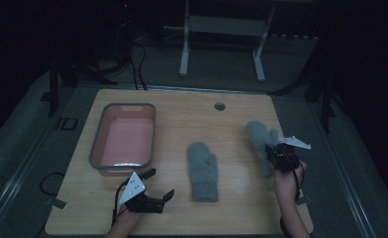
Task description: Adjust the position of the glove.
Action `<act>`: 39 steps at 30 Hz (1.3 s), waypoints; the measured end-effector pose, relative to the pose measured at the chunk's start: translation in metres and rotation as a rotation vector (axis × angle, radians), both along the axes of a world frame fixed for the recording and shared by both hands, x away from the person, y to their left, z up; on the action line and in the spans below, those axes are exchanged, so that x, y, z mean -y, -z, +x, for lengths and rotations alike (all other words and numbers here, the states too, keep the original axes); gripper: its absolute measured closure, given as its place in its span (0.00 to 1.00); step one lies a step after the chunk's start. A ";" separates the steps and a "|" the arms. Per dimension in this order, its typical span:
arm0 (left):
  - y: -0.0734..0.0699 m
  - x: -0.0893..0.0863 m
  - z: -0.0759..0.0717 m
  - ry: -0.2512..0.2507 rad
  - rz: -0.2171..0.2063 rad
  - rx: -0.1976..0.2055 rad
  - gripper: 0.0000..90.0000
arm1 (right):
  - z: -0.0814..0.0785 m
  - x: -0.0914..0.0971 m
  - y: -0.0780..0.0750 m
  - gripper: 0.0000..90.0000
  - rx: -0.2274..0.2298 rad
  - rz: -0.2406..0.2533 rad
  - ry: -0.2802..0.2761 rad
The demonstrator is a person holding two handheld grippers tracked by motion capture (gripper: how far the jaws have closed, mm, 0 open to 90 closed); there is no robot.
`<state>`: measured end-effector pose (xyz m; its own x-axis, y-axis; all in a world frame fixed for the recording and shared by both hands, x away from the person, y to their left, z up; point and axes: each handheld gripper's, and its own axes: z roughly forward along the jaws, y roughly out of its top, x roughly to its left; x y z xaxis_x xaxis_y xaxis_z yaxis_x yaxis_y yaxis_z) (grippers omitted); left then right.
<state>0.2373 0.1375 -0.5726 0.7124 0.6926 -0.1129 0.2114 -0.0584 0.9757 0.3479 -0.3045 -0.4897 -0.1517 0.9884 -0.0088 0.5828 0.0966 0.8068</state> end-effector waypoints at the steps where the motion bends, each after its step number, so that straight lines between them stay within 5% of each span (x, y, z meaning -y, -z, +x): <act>1: 0.000 0.000 0.000 0.000 0.001 0.001 0.02 | -0.003 0.000 0.002 0.88 -0.004 0.008 0.009; 5: 0.000 0.000 0.000 0.003 0.002 0.000 0.02 | -0.010 0.006 0.012 0.88 -0.020 0.035 0.062; 14: 0.000 0.000 0.000 0.009 0.008 0.001 0.02 | -0.009 0.013 0.058 0.83 -0.113 0.078 0.070; 24: 0.000 0.000 0.000 0.011 0.008 0.004 0.02 | -0.009 0.013 0.053 0.64 -0.104 0.073 0.040; 29: 0.000 0.000 0.000 0.012 0.009 0.004 0.02 | -0.008 0.016 0.042 0.45 -0.109 0.070 -0.048; 34: 0.000 0.001 0.000 0.012 0.008 0.005 0.02 | -0.003 0.023 0.029 0.45 -0.099 0.032 -0.204; 39: 0.000 0.000 0.000 0.013 0.008 0.002 0.02 | 0.004 0.034 0.018 0.48 -0.081 -0.015 -0.278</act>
